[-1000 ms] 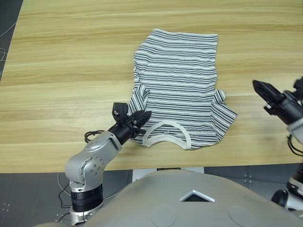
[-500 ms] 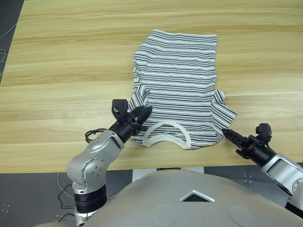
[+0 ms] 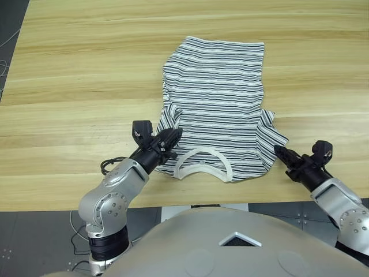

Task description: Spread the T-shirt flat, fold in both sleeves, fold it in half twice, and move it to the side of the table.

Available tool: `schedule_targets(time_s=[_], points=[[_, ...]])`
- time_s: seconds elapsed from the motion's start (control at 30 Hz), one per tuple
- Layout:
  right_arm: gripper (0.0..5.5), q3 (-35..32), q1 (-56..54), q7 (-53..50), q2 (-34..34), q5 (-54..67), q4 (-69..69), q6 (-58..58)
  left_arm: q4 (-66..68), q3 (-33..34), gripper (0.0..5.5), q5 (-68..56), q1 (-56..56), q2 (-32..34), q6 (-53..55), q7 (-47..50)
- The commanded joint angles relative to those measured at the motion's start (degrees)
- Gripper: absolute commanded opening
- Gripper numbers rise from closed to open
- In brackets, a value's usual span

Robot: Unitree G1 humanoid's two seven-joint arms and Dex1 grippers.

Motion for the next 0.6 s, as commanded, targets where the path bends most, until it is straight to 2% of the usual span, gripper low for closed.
schedule_targets(time_s=[0.03,0.5,0.6], points=[[1.9,3.1,-1.1,-3.1,2.2,-5.1,3.7,-1.5,-0.5,0.4,1.77,-0.3,1.0,0.0,-0.5,0.5],[1.9,6.7,-2.1,-1.5,2.7,-9.6,6.2,-5.9,0.4,0.3,1.77,-0.2,1.3,-0.2,-2.0,0.5],[1.39,7.1,-2.0,-1.3,2.8,-9.7,6.0,-6.0,0.4,0.3,1.79,-0.3,1.5,-0.2,-2.2,0.5]])
